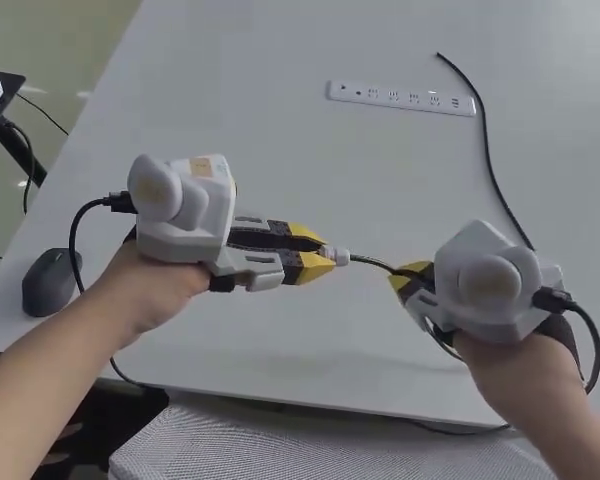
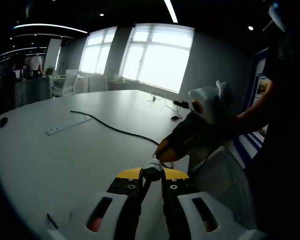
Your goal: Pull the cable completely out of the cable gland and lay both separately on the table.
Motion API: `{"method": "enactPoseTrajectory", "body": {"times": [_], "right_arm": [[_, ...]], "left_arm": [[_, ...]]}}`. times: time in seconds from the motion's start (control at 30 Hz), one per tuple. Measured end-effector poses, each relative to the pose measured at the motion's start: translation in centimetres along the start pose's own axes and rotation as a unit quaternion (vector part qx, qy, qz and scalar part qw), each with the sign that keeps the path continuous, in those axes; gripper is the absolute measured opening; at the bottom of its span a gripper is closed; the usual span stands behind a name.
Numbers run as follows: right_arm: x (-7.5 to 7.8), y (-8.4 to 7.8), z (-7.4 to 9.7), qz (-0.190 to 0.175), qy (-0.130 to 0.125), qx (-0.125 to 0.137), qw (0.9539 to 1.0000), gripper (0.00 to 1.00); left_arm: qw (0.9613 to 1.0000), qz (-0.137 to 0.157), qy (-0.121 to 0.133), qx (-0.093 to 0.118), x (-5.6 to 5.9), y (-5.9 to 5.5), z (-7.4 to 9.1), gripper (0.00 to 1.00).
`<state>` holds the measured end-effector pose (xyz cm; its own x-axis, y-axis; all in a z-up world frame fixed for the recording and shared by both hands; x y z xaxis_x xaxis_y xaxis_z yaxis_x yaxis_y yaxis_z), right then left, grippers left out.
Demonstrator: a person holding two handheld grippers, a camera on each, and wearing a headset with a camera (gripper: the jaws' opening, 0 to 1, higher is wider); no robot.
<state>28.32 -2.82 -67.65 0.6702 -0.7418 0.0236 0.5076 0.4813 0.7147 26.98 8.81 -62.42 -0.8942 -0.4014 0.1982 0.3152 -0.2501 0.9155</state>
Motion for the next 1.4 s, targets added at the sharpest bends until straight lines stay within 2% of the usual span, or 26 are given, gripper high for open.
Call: {"method": "enactPoseTrajectory", "body": {"times": [0.17,0.3,0.33,0.43,0.5,0.6,1.23,1.4], "right_arm": [[0.7,-1.4,-0.3,-0.044,-0.007,-0.007,0.9990,0.00],[1.0,-2.4,-0.5,-0.064,-0.012,-0.010,0.9978,0.00],[1.0,-2.6,-0.6,-0.074,-0.012,-0.010,0.9971,0.00],[1.0,-3.3,-0.9,-0.132,-0.009,-0.010,0.9911,0.00],[1.2,-3.5,-0.9,-0.129,-0.013,-0.011,0.9914,0.00],[1.1,-3.8,-1.0,-0.144,-0.013,-0.014,0.9894,0.00],[1.0,-3.3,-0.4,-0.081,-0.015,0.000,0.9966,0.01],[0.8,-2.5,0.5,-0.066,-0.015,0.011,0.9976,0.07]], "left_arm": [[1.0000,0.001,0.002,0.002,0.0,0.0,0.1,0.14],[1.0000,0.001,0.002,0.004,0.0,0.1,0.1,0.14],[1.0000,0.000,0.003,0.004,0.0,0.1,0.1,0.14],[1.0000,-0.001,0.003,0.005,0.0,0.1,0.1,0.14],[1.0000,-0.001,0.004,0.006,0.0,0.1,0.2,0.14],[1.0000,-0.001,0.004,0.004,0.0,0.0,0.1,0.14],[0.9999,0.005,0.010,0.006,-0.5,0.1,0.3,0.14],[0.9998,0.010,0.014,0.007,-0.7,0.1,0.4,0.14]]}}
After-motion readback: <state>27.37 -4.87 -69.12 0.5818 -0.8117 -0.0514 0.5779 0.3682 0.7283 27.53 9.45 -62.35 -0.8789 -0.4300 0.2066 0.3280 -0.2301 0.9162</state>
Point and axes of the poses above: the centre of the closed fingertips' face, and the gripper's own axes: z roughly backward along the fingers, x roughly to its right, y roughly out of its top, the point moved 3 cm from there along z, roughly backward along the fingers, and after that the axes turned 4 degrees about -z, right-handed, at the moved point
